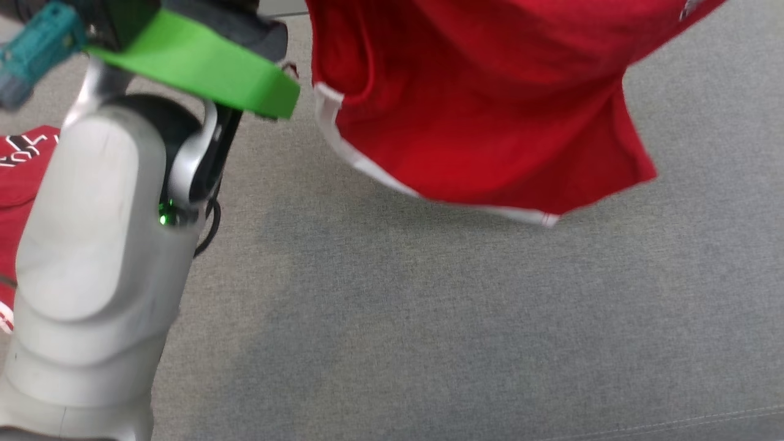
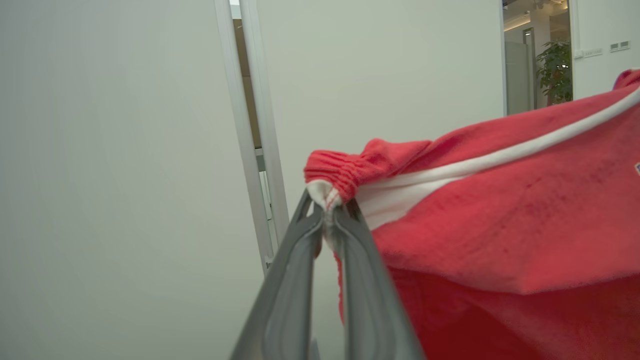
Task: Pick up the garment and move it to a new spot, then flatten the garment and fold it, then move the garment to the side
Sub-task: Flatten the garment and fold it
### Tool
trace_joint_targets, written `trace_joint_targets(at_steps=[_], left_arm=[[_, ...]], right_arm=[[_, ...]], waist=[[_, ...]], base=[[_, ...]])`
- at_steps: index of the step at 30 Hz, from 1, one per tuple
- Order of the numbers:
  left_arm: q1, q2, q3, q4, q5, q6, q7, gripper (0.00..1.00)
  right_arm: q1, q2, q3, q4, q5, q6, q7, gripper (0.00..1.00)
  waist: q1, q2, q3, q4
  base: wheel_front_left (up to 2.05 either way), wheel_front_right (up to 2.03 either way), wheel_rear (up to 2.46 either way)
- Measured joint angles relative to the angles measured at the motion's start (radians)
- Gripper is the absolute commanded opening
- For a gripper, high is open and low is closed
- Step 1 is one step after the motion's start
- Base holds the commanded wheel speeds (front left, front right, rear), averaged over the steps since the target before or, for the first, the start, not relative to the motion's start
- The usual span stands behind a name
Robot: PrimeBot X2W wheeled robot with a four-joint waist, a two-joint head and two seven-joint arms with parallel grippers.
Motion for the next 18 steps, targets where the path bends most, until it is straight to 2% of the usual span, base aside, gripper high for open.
trace_joint_targets(at_steps=[5, 10, 15, 18], left_arm=[[-0.213, -0.052, 0.022, 0.281, 0.000, -0.030, -0.125, 0.00], [-0.373, -0.084, 0.058, 0.539, 0.007, -0.030, -0.286, 0.00], [-0.369, -0.102, 0.058, 0.776, 0.010, -0.024, -0.369, 0.00], [-0.294, -0.124, 0.081, 0.913, -0.029, -0.022, -0.388, 0.00]], right_arm=[[-0.232, -0.005, 0.095, 0.198, 0.033, 0.000, -0.069, 0.00], [-0.430, 0.042, 0.189, 0.419, 0.071, 0.000, -0.138, 0.00], [-0.463, 0.125, 0.288, 0.640, 0.105, 0.000, -0.172, 0.00], [-0.428, 0.178, 0.363, 0.781, 0.126, 0.000, -0.188, 0.00]], waist=[[0.0000, 0.0000, 0.067, -0.002], [0.0000, 0.0000, 0.120, -0.013], [0.0000, 0.0000, 0.150, -0.030], [0.0000, 0.0000, 0.169, -0.036]], base=[[0.00, 0.00, 0.00], [0.00, 0.00, 0.00], [0.00, 0.00, 0.00], [0.00, 0.00, 0.00]])
